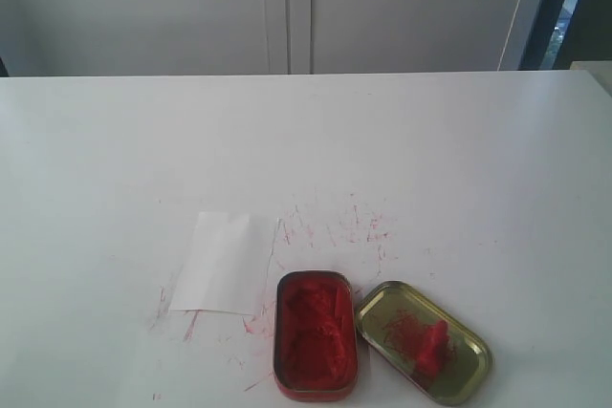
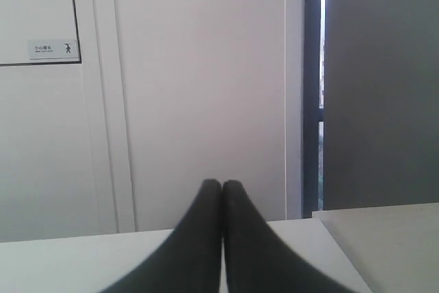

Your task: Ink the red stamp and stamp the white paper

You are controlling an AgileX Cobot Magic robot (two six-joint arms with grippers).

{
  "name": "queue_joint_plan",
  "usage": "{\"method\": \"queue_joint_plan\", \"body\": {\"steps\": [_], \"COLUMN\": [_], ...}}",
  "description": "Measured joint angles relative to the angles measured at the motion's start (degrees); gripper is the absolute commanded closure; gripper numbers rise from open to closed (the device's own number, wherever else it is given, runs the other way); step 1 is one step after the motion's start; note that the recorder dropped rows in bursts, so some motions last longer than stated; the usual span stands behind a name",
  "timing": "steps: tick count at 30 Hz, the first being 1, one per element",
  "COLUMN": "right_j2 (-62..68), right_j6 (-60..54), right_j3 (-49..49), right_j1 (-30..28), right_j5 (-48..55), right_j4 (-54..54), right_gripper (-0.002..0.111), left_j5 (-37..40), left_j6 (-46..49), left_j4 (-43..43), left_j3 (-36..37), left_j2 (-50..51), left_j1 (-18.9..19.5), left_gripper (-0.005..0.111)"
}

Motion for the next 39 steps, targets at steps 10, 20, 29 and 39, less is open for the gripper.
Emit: {"method": "queue_joint_plan", "body": {"steps": [10,20,29,39], "right_j2": [9.3,23.7,29.6,32.2], "right_j6": [0.9,1.7,2.0,3.9], "right_j3": [-9.7,-19.9,-20.6,-20.7], "right_j1": [0.0,0.0,0.0,0.0], "right_j5": [14.0,28.9,33.2,41.8], "right_j4": [0.0,0.3,0.7,0.8], "right_gripper": [0.108,0.108,0.108,0.108], "left_j5": [0.1,0.1,0.1,0.1], "left_j6": [0.0,0.0,0.0,0.0], "left_j4": [0.0,0.0,0.0,0.0], "left_j3": [0.0,0.0,0.0,0.0], "left_j2": [0.0,0.0,0.0,0.0], "left_j1": [0.0,0.0,0.0,0.0], "left_gripper": [0.107,0.107,0.107,0.107]}}
